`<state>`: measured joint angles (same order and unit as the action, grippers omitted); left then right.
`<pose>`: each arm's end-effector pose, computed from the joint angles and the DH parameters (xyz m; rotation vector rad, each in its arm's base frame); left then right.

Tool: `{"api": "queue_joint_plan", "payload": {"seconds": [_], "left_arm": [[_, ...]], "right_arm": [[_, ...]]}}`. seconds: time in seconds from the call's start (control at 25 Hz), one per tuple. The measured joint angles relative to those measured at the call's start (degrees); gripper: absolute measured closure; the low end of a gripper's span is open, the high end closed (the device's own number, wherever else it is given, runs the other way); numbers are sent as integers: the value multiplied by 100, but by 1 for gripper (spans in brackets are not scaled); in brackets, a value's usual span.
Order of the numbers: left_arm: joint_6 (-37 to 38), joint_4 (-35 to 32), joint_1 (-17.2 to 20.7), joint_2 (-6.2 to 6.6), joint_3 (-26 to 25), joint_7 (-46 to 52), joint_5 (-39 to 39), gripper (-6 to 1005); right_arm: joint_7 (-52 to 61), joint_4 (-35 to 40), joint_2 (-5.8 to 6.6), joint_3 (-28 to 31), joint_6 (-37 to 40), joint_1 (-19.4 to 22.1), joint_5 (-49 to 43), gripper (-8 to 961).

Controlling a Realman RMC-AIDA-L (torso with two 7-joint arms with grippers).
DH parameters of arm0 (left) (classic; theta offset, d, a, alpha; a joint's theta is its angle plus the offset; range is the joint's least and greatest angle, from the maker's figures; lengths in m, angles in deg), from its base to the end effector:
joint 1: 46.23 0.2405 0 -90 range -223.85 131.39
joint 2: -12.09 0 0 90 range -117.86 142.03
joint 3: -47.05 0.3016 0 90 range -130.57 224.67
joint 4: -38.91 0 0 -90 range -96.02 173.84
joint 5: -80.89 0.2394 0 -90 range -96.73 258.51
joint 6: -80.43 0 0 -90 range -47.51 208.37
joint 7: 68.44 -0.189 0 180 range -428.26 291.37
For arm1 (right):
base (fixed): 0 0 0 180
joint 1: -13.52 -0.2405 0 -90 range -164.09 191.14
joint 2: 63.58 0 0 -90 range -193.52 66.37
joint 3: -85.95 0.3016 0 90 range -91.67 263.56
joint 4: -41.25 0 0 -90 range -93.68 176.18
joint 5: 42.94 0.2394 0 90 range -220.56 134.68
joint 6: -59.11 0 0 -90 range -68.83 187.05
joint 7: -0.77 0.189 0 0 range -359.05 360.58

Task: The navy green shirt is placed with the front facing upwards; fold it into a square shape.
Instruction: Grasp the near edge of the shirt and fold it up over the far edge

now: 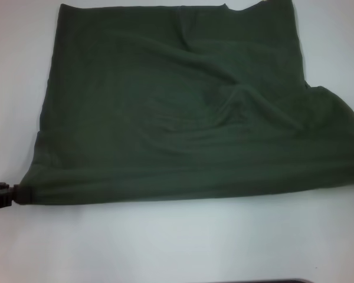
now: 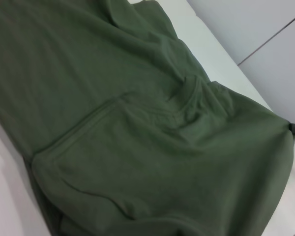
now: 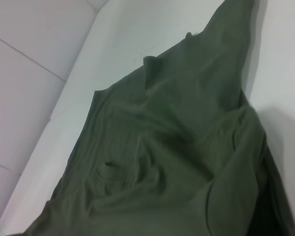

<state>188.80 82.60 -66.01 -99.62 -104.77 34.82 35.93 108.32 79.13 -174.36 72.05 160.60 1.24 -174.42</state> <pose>-0.4001 0.2789 0.0194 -2.6540 -1.4730 -0.4321 0.4573 0.2440 0.0437 -2.1231 1.7142 0.7042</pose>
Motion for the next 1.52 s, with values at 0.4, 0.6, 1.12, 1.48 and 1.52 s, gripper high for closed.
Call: {"api": "queue_joint_plan", "payload": {"seconds": [0.4, 0.6, 1.12, 1.48, 1.52], "left_arm": [[235, 29, 107, 27, 12, -69, 87, 958], [287, 3, 220, 36, 11, -142, 146, 958], [230, -13, -29, -17, -172, -160, -168, 959], [-367, -320, -842, -17, -401, -34, -251, 958], [-472, -373, -937, -17, -401, -17, -252, 958]], "right_arm": [[-236, 5, 33, 16, 384, 307, -92, 922], [-306, 4, 78, 20, 521, 446, -96, 921], [-254, -1, 103, 253, 459, 23, -67, 921], [-5, 0, 177, 399, 24, -737, -55, 922], [28, 0, 176, 398, -48, -845, -56, 922]]}}
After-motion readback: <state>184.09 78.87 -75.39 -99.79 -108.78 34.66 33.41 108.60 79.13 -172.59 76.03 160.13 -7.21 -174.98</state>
